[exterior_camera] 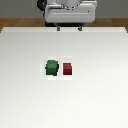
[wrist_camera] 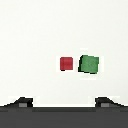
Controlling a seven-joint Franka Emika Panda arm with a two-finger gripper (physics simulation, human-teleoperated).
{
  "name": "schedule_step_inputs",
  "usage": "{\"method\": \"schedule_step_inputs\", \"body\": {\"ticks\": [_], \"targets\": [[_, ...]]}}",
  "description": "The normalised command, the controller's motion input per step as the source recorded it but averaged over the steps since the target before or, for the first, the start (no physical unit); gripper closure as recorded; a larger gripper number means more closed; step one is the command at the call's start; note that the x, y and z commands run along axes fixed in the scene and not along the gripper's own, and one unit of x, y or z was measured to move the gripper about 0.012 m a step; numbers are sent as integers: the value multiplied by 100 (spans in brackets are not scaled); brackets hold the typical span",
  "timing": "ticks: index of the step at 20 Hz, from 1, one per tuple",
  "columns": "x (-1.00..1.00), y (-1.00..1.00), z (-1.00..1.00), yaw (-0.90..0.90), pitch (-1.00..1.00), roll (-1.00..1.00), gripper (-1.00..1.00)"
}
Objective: Place the red cube on top of the green cube.
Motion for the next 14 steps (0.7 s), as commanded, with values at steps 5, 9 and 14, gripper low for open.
{"method": "schedule_step_inputs", "body": {"ticks": [5, 9, 14], "targets": [[40, 0, -40, 0, 0, 0, -100], [25, 0, -50, 0, 0, 0, -100], [40, 0, -40, 0, 0, 0, -100]]}}
